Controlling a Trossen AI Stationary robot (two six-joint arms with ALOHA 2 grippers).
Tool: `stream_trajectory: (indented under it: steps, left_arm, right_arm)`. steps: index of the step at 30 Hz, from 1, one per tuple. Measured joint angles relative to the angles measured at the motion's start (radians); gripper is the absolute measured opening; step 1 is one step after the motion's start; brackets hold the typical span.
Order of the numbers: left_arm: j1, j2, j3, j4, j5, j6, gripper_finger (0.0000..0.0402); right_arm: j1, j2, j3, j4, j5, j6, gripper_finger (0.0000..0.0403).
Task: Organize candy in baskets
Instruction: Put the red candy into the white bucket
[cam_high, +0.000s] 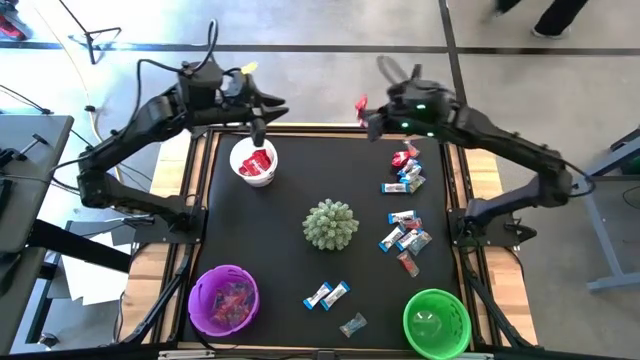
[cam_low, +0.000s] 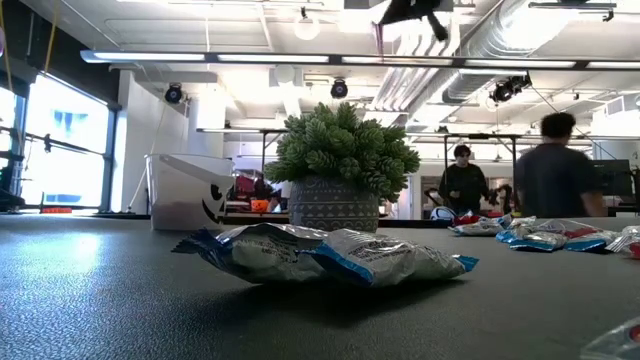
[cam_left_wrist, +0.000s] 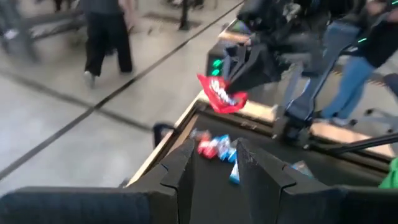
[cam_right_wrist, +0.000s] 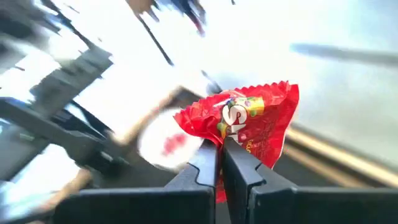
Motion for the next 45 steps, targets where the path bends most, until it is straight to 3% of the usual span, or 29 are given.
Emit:
stream_trajectory:
  steps: [4, 11, 23, 32, 45]
  left_arm:
    - [-0.016, 0.048, 0.0, 0.115, 0.08, 0.022, 0.0104]
    - [-0.04, 0.118, 0.0, 0.395, 0.273, -0.015, 0.0104]
    - [-0.078, 0.18, 0.0, 0.525, 0.281, -0.112, 0.0104]
    - [-0.158, 0.217, 0.0, 0.625, 0.29, -0.157, 0.0106]
    - [-0.214, 0.222, 0.0, 0.628, 0.279, 0.038, 0.0172]
  right_arm:
    - [0.055, -0.07, 0.004, 0.157, -0.028, -0.071, 0.0001]
    - [0.148, -0.099, 0.005, 0.365, -0.202, -0.115, 0.0]
    - [0.217, -0.099, 0.004, 0.489, -0.316, -0.173, 0.0]
    - [0.214, -0.097, 0.004, 0.506, -0.3, -0.201, 0.0]
    - [0.214, -0.092, 0.004, 0.497, -0.299, -0.202, 0.0]
